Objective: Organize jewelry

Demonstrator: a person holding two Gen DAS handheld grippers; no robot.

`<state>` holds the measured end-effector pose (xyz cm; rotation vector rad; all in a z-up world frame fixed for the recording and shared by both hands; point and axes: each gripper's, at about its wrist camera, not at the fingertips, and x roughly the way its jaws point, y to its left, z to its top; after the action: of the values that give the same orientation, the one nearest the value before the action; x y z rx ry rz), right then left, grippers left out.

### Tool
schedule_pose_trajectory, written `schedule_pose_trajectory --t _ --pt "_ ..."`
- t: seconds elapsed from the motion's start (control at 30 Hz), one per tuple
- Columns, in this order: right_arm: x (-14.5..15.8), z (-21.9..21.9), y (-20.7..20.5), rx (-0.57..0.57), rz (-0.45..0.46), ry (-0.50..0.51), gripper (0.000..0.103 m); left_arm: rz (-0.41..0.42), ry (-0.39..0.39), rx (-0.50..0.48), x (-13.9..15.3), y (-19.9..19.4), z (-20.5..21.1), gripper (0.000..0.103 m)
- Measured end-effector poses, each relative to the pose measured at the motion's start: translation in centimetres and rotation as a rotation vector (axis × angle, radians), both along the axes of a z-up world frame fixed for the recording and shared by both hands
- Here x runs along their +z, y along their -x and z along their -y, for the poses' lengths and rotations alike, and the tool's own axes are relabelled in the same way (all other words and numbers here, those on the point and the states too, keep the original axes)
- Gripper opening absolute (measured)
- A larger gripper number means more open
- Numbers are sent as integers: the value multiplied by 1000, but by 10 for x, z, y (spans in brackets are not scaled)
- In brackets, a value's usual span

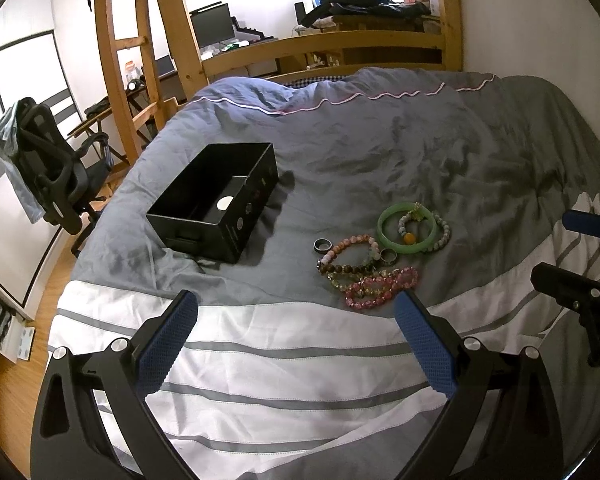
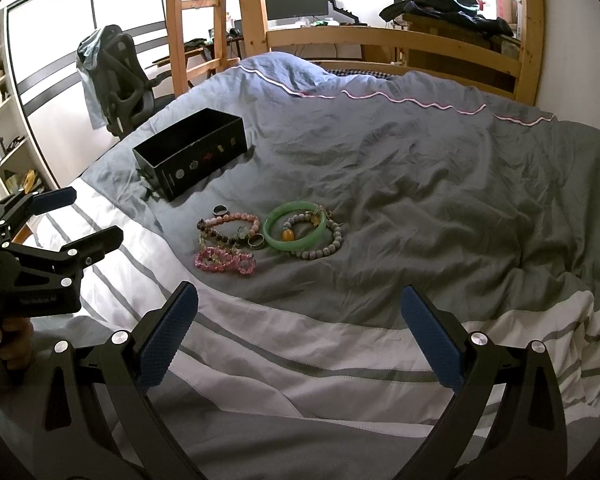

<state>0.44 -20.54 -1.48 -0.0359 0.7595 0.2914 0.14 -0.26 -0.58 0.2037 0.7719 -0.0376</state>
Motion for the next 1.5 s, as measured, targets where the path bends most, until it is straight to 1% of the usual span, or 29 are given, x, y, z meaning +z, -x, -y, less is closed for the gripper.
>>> schedule_pose_trajectory --t 1.0,1.27,1.5 --pt "-3 0 -1 2 -12 1 100 -2 -6 0 -2 0 4 97" --pt "-3 0 -1 2 -13 0 100 -14 -10 -26 -7 2 5 97" --pt "-6 1 -4 -6 -28 -21 100 -50 -24 -73 -11 -1 14 97"
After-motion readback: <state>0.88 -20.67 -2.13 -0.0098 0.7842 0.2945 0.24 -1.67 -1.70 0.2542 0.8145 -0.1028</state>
